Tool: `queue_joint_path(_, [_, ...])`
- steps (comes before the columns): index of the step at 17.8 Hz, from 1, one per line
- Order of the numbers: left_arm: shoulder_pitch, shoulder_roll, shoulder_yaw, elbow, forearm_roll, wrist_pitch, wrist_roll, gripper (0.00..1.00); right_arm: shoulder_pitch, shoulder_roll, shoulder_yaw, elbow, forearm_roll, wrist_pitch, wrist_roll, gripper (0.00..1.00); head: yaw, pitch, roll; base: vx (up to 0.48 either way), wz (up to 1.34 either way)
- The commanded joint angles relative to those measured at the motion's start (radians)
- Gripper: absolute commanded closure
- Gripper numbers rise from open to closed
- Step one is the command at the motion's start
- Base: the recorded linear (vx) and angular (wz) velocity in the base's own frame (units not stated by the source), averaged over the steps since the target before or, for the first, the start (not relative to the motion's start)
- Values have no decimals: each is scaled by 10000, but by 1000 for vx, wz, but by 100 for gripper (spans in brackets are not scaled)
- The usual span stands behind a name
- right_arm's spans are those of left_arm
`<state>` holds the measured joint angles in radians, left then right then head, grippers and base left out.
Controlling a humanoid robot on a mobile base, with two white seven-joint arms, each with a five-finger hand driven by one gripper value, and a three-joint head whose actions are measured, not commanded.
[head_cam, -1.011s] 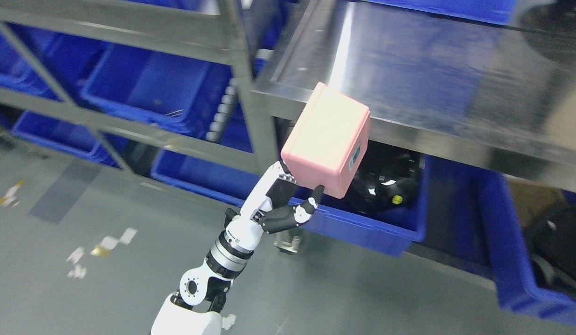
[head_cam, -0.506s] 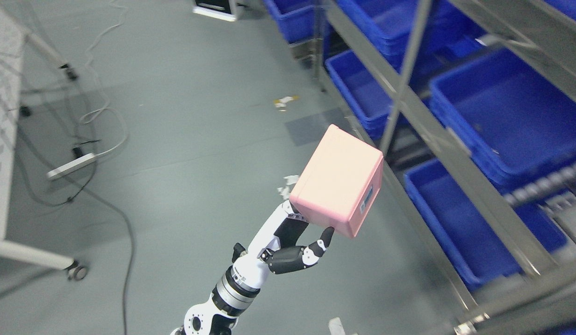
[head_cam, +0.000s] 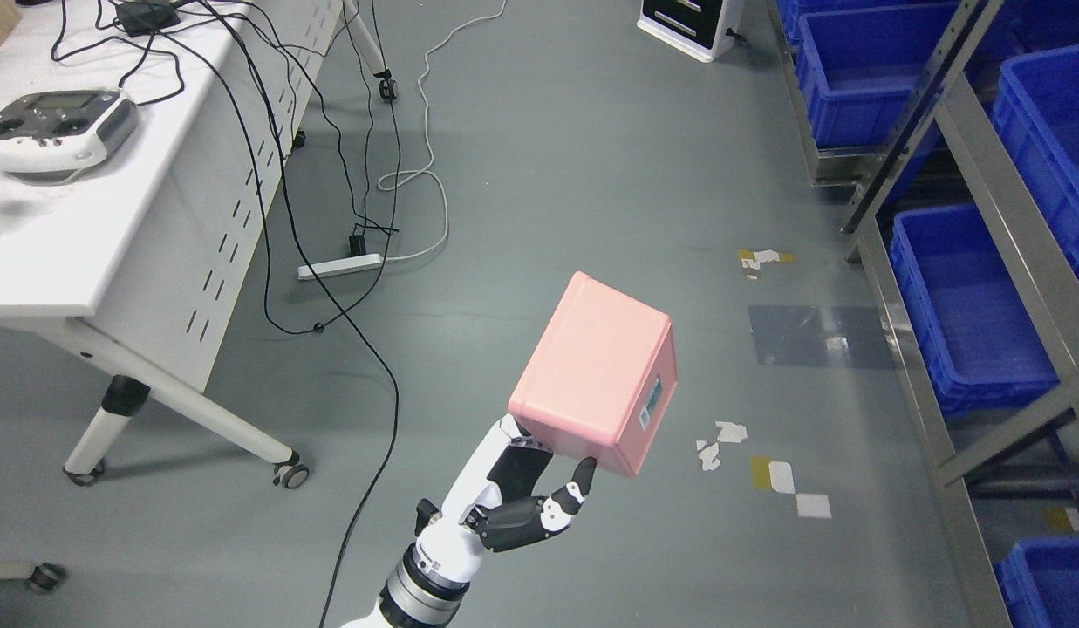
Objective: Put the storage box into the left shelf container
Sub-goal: 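Hold the pink box in the left hand while turning toward the other rack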
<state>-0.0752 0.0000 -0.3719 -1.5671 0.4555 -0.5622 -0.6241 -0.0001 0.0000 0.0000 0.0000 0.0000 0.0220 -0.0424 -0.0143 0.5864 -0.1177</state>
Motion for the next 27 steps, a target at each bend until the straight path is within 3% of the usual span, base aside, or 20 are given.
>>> queue_joint_path(1, [415, 174, 390, -175, 0, -23, -2, 98, 93, -175, -46, -174, 15, -5, -5, 0, 0, 0, 0, 416, 18])
queue_joint_path(18, [798, 174, -238, 300, -30, -53, -371, 97, 93, -175, -46, -174, 15, -5, -5, 0, 0, 0, 0, 578, -80])
queue_joint_path(27, [1242, 174, -545, 1067, -843, -23, -646, 97, 93, -175, -46, -174, 15, -5, -5, 0, 0, 0, 0, 602, -396])
